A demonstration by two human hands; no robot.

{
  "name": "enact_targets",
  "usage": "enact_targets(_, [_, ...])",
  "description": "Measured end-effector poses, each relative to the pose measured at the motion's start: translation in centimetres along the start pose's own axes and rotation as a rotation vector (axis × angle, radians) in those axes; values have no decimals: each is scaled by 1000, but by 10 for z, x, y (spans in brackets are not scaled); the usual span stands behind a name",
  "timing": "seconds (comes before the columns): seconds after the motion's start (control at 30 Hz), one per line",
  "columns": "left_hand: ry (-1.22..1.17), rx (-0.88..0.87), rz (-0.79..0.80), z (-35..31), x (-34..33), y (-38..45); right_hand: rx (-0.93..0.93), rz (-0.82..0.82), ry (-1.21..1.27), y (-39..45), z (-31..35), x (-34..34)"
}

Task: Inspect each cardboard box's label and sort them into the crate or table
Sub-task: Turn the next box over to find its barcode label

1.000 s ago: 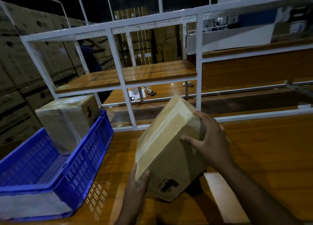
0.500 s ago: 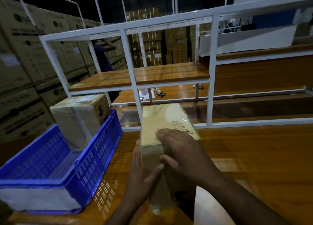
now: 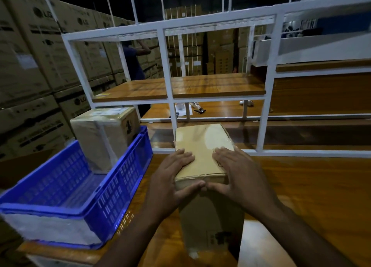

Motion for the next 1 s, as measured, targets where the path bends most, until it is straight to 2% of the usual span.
enact_targets(0.17, [-2, -7, 1, 1, 4, 4, -10, 52, -7, 0, 0, 2])
enact_targets(0.3, [19, -5, 105, -1, 8, 17, -82, 177, -18, 10, -8, 10])
enact_targets(0.43, [-80, 92, 168, 8, 2, 31, -150, 312, -19, 20, -19, 13])
enact_targets(0.7, [-147, 172, 144, 10, 0, 31, -117, 280, -33, 23, -21, 9])
enact_targets(0.8, [-252, 261, 163, 10, -1, 32, -151, 269, 225, 17, -30, 6])
enact_targets(0.9, [-426, 414, 193, 8, -3, 28, -298, 64, 730, 11, -45, 4])
enact_targets(1.0, [-660, 595, 211, 7, -13, 19, -497, -33, 965, 4, -55, -9])
Point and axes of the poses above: each hand's wrist, its own y-axis towards the middle knuckle, its own x-axis out of the back of the hand, z = x × y, the point moved 6 cm from there along y, towards the middle knuckle, and after that the axes turned 10 degrees about y, right-handed, at the moved point
